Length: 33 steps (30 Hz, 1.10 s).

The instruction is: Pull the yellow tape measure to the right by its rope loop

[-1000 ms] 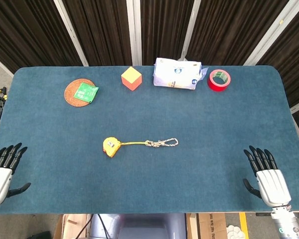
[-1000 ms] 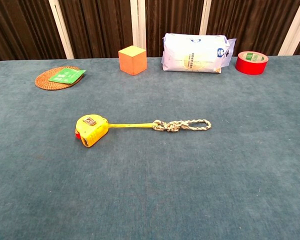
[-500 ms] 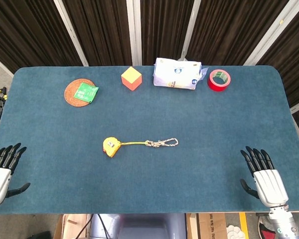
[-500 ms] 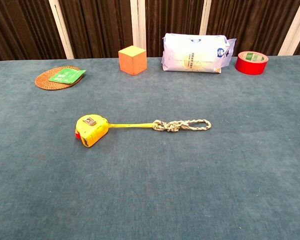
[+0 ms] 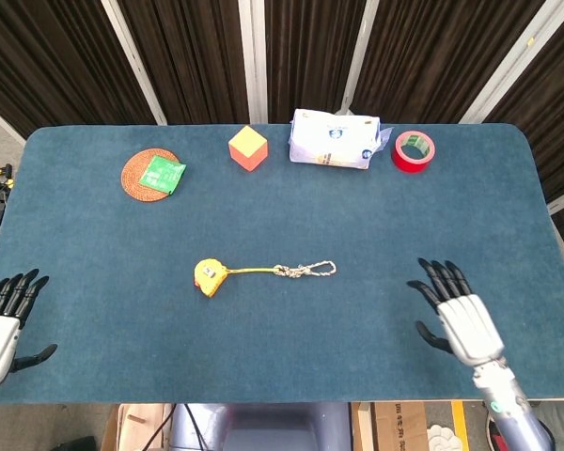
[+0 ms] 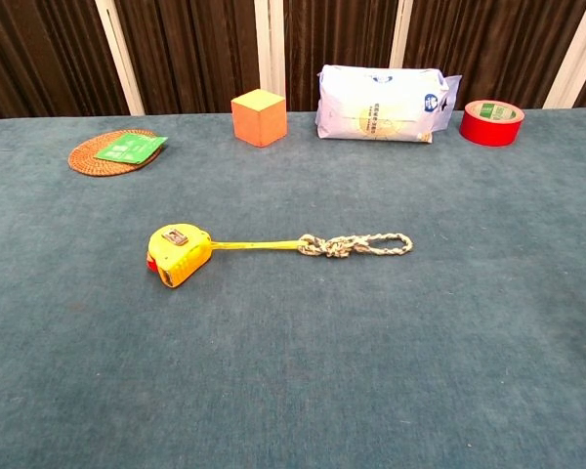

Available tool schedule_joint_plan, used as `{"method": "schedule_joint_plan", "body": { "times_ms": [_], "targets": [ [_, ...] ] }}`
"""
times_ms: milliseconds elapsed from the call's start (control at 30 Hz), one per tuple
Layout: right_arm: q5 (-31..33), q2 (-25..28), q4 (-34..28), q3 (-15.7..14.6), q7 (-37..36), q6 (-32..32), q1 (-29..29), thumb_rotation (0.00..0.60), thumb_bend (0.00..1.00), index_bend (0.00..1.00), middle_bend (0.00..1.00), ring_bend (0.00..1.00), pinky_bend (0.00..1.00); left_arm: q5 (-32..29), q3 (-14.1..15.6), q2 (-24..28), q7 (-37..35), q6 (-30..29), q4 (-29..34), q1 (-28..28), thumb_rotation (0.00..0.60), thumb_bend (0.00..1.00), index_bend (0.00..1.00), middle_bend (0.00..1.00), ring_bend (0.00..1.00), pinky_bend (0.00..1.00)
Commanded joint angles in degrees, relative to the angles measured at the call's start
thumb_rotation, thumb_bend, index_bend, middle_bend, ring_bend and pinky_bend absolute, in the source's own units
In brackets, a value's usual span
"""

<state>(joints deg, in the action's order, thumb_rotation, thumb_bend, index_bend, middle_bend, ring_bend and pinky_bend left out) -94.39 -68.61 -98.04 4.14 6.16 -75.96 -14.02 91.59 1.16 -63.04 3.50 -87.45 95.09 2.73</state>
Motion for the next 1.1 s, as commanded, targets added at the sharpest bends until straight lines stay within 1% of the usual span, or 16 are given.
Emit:
{"method": "schedule_joint_plan", "body": {
  "times_ms": [33, 200, 300, 400, 500, 667, 900, 1100],
  "targets": [
    [3.3, -2.8, -1.6, 3.9, 4.0, 6.3, -5.6, 0.6, 0.34, 0.33, 0.05, 0.0, 0.0, -0.3, -0.1, 0.0, -0.1, 0.2, 0.1, 0.1, 0.6, 0.0, 0.0, 0.0, 0.0, 0.0],
    [9.1, -7.7, -0.4, 7.9, 7.3, 13.1, -11.6, 0.6, 0.34, 0.39, 0.08, 0.0, 0.0, -0.3, -0.2, 0.0, 0.0, 0.3, 0.0, 0.2, 0.6, 0.0, 0.0, 0.0, 0.0, 0.0],
    [13.1, -11.4, 2.2, 9.7, 9.4, 16.7, -15.0, 0.6, 0.35, 0.41, 0.09, 0.0, 0.0, -0.1, -0.2, -0.1, 0.1, 0.4, -0.1, 0.3, 0.6, 0.0, 0.0, 0.0, 0.0, 0.0],
    [16.5, -14.5, 4.8, 10.7, 10.8, 19.2, -17.4, 0.6, 0.35, 0.42, 0.09, 0.0, 0.0, -0.3, -0.3, -0.2, -0.1, 0.6, 0.0, 0.4, 0.6, 0.0, 0.0, 0.0, 0.0, 0.0],
    [20.4, -18.0, 8.1, 11.4, 12.0, 21.3, -19.4, 0.6, 0.35, 0.43, 0.09, 0.0, 0.0, -0.4, -0.3, -0.1, -0.4, 0.8, 0.0, 0.6, 0.6, 0.0, 0.0, 0.0, 0.0, 0.0],
    [25.4, -22.3, 12.7, 11.9, 13.7, 23.2, -21.8, 0.6, 0.35, 0.43, 0.09, 0.0, 0.0, -0.3, -0.6, -0.4, -0.5, 0.8, -0.5, 0.8, 0.6, 0.0, 0.0, 0.0, 0.0, 0.0],
    [30.6, -26.3, 17.8, 12.5, 15.7, 24.9, -24.4, 0.6, 0.36, 0.46, 0.1, 0.0, 0.0, -0.7, -0.6, -0.5, -1.1, 1.5, -0.7, 1.1, 0.6, 0.0, 0.0, 0.0, 0.0, 0.0],
    [33.1, -28.0, 20.8, 12.6, 16.2, 24.9, -25.5, 0.6, 0.36, 0.47, 0.1, 0.0, 0.0, -1.0, -0.7, -0.4, -1.5, 2.0, -0.7, 1.4, 0.6, 0.0, 0.0, 0.0, 0.0, 0.0]
  ]
}}
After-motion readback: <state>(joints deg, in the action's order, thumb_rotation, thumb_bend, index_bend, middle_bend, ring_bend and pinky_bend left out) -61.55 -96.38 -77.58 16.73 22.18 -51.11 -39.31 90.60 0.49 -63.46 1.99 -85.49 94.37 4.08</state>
